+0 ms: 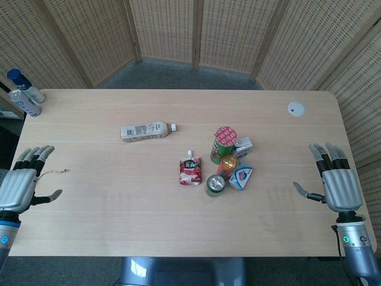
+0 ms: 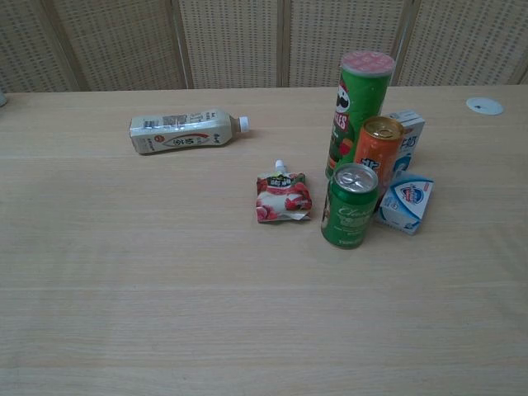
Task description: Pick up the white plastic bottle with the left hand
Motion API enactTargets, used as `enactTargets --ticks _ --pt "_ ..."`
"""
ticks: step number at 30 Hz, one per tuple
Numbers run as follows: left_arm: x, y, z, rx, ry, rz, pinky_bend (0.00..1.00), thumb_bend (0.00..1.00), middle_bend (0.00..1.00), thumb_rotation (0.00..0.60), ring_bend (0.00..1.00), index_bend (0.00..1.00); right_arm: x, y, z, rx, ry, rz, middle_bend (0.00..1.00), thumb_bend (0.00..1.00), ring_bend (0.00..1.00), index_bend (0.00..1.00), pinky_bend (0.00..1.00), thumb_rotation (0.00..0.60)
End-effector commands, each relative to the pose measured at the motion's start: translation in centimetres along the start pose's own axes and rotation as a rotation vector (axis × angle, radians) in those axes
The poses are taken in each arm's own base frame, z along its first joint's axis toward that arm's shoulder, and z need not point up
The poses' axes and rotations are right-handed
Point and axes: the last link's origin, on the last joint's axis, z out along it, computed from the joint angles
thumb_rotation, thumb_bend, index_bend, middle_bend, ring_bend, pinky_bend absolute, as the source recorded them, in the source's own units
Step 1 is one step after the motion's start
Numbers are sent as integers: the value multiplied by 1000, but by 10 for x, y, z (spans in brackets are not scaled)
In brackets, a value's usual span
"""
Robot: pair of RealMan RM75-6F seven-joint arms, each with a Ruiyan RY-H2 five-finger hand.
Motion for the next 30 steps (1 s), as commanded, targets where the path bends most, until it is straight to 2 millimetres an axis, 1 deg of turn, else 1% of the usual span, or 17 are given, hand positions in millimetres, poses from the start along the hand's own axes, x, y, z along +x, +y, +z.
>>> enactTargets --ticks 1,8,12,15,21,24,28,30 --pt "-1 -1 0 0 -3 -1 0 237 0 600 0 0 -1 -2 1 4 -2 3 129 265 0 0 0 233" --pt "-5 -3 7 -2 -34 -8 0 237 0 600 0 0 -2 -3 -2 2 0 12 129 266 0 0 0 232" --pt "-2 -1 15 -13 -35 -4 0 237 0 600 0 0 2 -1 -10 -9 15 15 129 266 0 0 0 234" --pt "0 5 24 -32 -43 9 0 237 0 600 0 0 4 2 -16 -26 20 18 130 266 0 0 0 234" --pt "0 20 51 -69 -74 40 0 236 0 600 0 0 4 5 -23 -41 10 11 130 266 0 0 0 235" --pt "-3 31 69 -87 -92 58 0 237 0 600 0 0 4 6 -24 -45 5 10 129 265 0 0 0 234" --pt "-10 46 98 -110 -141 81 0 237 0 600 0 0 4 9 -26 -62 5 14 129 266 0 0 0 229" --pt "-14 52 111 -118 -172 98 0 236 0 584 0 0 5 12 -28 -76 3 13 129 265 0 0 0 232"
